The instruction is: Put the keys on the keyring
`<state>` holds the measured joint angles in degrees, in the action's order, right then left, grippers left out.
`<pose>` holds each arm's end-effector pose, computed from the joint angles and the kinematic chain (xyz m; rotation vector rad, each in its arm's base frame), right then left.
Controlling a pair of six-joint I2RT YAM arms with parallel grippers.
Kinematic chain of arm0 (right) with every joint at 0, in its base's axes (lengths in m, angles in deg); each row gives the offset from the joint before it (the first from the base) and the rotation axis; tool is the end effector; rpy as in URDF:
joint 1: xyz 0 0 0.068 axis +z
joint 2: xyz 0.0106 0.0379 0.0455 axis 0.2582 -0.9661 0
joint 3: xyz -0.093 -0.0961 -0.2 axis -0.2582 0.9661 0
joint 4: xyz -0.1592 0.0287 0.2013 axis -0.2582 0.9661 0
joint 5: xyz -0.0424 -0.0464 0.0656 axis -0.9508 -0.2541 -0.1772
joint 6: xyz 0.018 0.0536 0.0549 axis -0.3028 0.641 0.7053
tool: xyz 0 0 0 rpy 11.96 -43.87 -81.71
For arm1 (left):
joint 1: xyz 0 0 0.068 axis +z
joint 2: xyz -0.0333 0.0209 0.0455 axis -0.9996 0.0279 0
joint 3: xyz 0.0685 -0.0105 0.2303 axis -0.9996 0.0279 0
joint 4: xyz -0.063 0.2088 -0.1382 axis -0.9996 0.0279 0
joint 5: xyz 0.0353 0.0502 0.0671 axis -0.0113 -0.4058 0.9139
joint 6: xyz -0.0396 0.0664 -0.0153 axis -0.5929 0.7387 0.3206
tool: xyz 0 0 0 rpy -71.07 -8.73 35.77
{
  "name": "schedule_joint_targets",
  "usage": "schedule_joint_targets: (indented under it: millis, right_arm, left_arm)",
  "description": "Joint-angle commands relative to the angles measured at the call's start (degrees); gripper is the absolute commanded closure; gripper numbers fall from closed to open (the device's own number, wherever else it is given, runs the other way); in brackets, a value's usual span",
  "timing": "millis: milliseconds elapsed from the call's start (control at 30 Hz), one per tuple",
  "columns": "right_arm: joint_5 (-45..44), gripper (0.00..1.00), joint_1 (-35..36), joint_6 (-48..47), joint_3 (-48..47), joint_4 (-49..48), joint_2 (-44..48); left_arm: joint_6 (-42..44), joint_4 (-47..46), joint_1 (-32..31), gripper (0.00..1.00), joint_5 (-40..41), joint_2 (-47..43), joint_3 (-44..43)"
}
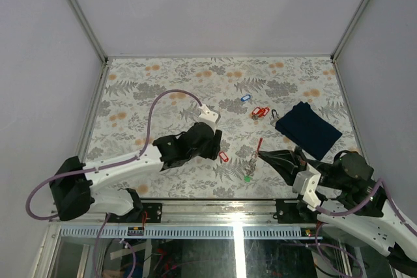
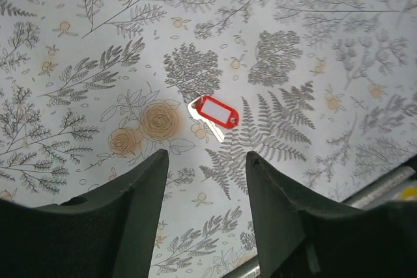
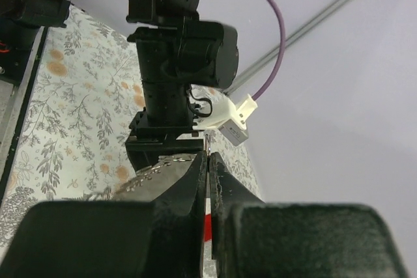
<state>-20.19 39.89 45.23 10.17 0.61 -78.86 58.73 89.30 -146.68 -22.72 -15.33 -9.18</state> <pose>0.0546 0.1253 0.3620 -1.2643 0.6435 0.4695 0.1737 -0.2475 0.2024 0.5187 2.2392 -0.4721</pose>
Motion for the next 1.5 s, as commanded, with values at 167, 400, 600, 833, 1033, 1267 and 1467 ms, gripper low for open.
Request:
schedule_joint_targets:
  millis: [167, 400, 600, 833, 1033, 1267, 1467]
  right_arm:
    - [-5.1, 1.00, 0.2, 7.2, -0.9, 2.6, 3.7]
    - [-5.0, 1.00, 0.2, 8.5, -0.1, 2.6, 4.0]
    - [-4.3, 1.00, 0.2, 8.7, 1.1, 2.2, 4.9]
    - [-3.9, 1.00, 0.2, 8.5, 1.6, 3.3, 6.1]
    - [-3.3, 1.00, 0.2, 9.6, 1.9, 3.8, 7.2]
    - [-2.9, 1.00, 0.2, 9.8, 2.5, 4.0, 7.9]
    - [-2.6, 1.00, 0.2, 10.2, 2.9, 3.7, 7.8]
  left_arm:
    - [-2.2, -0.2, 3.6, 0.52, -0.6, 16.5, -9.8]
    - [-9.9, 10.1, 3.5, 0.56, 8.3, 26.6, -19.0]
    - [-14.9, 11.0, 2.9, 0.60, 8.9, 30.3, -19.7]
    - [-17.3, 11.7, 0.4, 0.64, 9.6, 34.6, -21.5]
    - [-18.6, 11.8, -0.3, 0.65, 10.3, 36.6, -21.4]
    - [-19.0, 11.9, -0.4, 0.70, 11.3, 36.6, -20.8]
    - [-19.0, 11.9, -0.4, 0.81, 11.3, 37.0, -20.7]
